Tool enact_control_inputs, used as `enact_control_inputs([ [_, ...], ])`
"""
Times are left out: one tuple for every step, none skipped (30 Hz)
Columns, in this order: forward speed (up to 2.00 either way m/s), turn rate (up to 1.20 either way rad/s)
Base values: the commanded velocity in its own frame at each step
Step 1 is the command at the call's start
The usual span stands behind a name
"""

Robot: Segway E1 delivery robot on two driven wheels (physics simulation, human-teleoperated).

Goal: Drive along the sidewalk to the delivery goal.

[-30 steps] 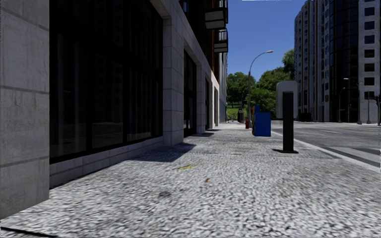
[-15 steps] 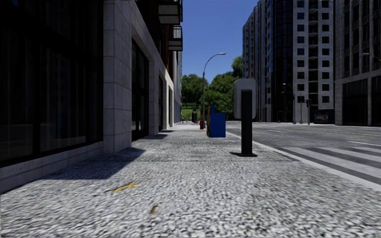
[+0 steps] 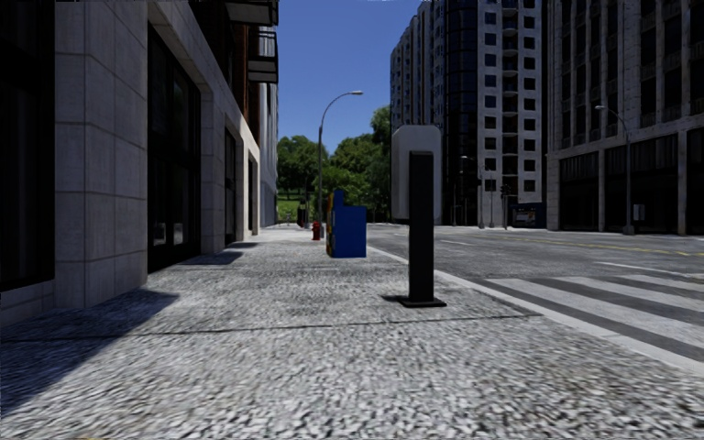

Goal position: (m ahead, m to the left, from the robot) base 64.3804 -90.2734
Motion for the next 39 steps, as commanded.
enact_control_inputs([
  [2.0,-1.2],
  [2.0,-1.2],
  [2.0,-1.2],
  [2.0,-1.2],
  [2.0,-1.2],
  [2.0,-1.2],
  [2.0,-1.2],
  [2.0,-1.19],
  [2.0,-1.05],
  [2.0,-0.96],
  [2.0,-0.84],
  [2.0,-0.15],
  [2.0,-0.15],
  [2.0,-0.06],
  [2.0,-0.02],
  [2.0,0.0],
  [2.0,0.0],
  [2.0,0.0],
  [2.0,0.0],
  [2.0,0.0],
  [2.0,0.0],
  [2.0,0.0],
  [2.0,0.0],
  [2.0,0.0],
  [2.0,-0.36],
  [2.0,-1.2],
  [2.0,-1.2],
  [2.0,-1.2],
  [2.0,-1.2],
  [2.0,-1.2],
  [2.0,-1.2],
  [2.0,-1.2],
  [2.0,-1.2],
  [2.0,-1.2],
  [2.0,-1.2],
  [2.0,-1.2],
  [2.0,-1.2],
  [2.0,-1.2],
  [2.0,-1.2],
])
